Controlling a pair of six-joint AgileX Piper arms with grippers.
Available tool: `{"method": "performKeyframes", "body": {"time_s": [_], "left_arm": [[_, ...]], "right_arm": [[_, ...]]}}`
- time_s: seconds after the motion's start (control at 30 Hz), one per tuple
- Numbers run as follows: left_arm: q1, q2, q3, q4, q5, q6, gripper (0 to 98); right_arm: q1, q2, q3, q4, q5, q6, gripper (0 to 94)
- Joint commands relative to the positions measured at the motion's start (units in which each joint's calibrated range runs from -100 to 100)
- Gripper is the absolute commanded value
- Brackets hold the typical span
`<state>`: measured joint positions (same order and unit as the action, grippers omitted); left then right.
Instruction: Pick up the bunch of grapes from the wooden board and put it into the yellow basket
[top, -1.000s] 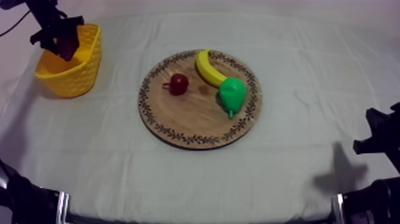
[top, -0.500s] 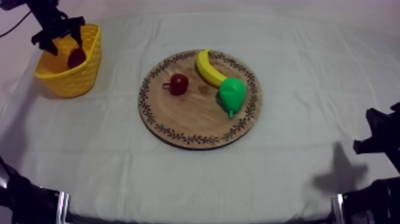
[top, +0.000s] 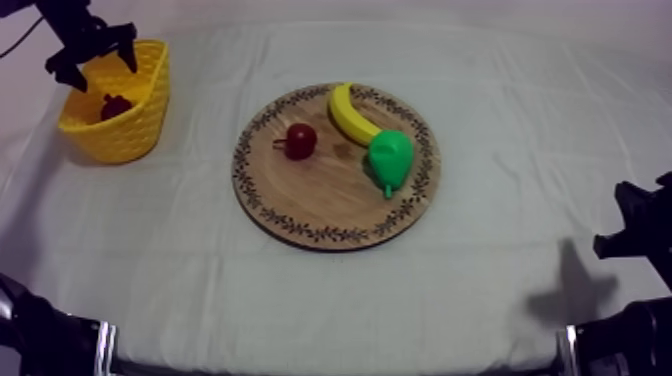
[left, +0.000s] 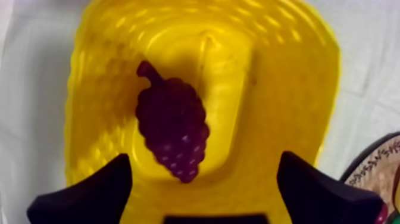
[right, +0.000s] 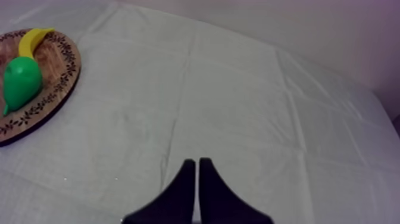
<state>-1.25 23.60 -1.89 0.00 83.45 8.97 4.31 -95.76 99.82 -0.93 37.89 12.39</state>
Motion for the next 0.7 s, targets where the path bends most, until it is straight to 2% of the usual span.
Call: {"method": "performKeyframes", "body": {"time_s": [0.0,0.17,0.5,0.67], "left_arm": [[0.03,-1.87,1.07,-0.17,0.11,0.12,90.0],[-0.21,-7.18,4.82,-0.04,0.30,0.21,79.1],[-0.52,-20.54,12.24,0.09,-0.24,-1.61,59.9],[-0.64,-28.20,17.82,0.02,-2.12,-2.24,43.5]], "right_arm": [[-0.02,0.00,-0.04,-0.02,0.02,0.04,0.3],[-0.02,0.00,-0.04,-0.02,0.02,0.04,0.3],[-0.02,0.00,-0.04,-0.02,0.02,0.04,0.3],[-0.02,0.00,-0.04,-0.02,0.02,0.04,0.3]]}}
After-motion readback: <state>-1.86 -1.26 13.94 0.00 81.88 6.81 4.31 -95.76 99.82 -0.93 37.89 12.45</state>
